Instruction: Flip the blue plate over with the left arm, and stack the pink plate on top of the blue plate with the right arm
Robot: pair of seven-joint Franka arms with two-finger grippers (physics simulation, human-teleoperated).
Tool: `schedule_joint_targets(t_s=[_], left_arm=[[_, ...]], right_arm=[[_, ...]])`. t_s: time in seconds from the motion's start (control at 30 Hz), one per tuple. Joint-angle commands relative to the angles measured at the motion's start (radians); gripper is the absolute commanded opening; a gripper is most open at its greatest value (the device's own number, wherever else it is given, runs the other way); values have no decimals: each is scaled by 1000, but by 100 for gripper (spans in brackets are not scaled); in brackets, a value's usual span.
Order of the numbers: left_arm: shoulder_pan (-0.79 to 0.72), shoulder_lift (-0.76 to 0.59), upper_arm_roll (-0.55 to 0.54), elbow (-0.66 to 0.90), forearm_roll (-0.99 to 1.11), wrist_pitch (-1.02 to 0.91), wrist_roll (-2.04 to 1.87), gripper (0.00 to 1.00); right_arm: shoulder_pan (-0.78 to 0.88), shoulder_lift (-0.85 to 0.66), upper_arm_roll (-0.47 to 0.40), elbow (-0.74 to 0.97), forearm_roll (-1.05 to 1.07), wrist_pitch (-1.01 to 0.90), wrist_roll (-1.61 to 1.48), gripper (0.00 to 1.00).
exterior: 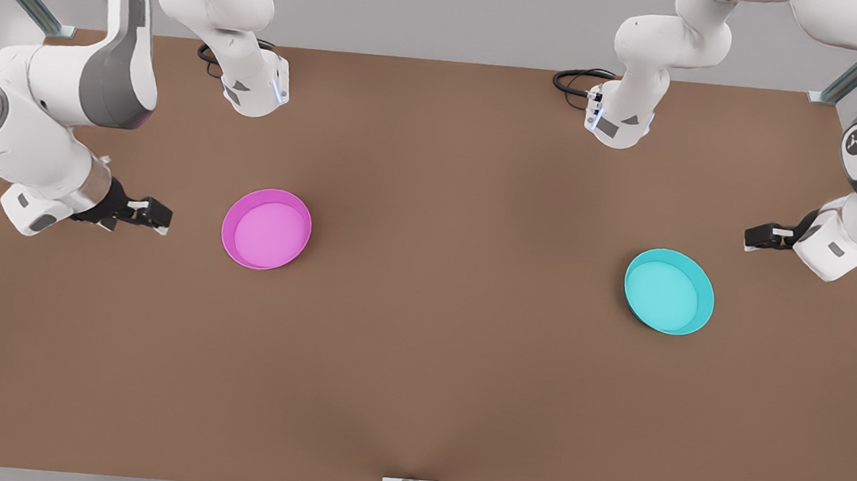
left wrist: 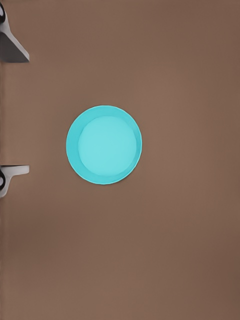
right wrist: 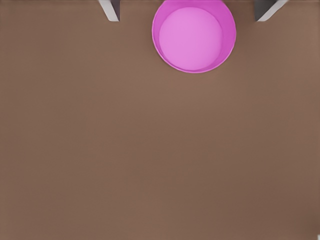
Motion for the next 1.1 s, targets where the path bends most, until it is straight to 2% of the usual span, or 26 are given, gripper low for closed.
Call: schedule_joint_targets(t_s=[0.0, 0.07, 0.17, 0.23, 0.27, 0.33, 0.47, 0.73, 0.77, 0.8, 0.83, 0.87, 1.07], left_arm=[[0, 1, 0, 0, 2, 2, 0, 100], [21, 44, 2, 0, -20, 5, 6, 100], [225, 302, 3, 3, -330, 57, 126, 100], [286, 428, 3, 2, -410, 103, 331, 100], [305, 466, 3, -3, -415, 155, 409, 100], [322, 485, 3, -49, -444, 251, 472, 100], [346, 498, 3, -162, -487, 411, 615, 100], [388, 505, 3, -265, -487, 417, 663, 100], [388, 505, 3, -265, -485, 417, 663, 98], [388, 506, 3, -265, -485, 420, 663, 88], [388, 512, 3, -265, -482, 422, 663, 72], [388, 514, 3, -265, -481, 426, 663, 63], [388, 535, 3, -265, -478, 434, 664, 61]], right_arm=[[-1, -1, 0, -1, 0, -1, 2, 100], [-15, 13, 0, 8, -2, 2, -1, 100], [-10, 33, 0, 11, 2, 5, 2, 100], [22, 70, 3, 5, 8, 1, 4, 100], [85, 171, 3, 12, -32, 9, -2, 100], [100, 228, 2, 68, -49, 9, -2, 100], [91, 229, 3, 68, -48, 12, -10, 100], [84, 229, 2, 69, -49, 12, -11, 100], [84, 229, 2, 69, -51, 12, -11, 100], [85, 229, 2, 69, -52, 13, -11, 100], [85, 229, 2, 69, -51, 13, -11, 100], [84, 229, 2, 69, -52, 13, -11, 100], [84, 229, 2, 69, -49, 12, -13, 100]])
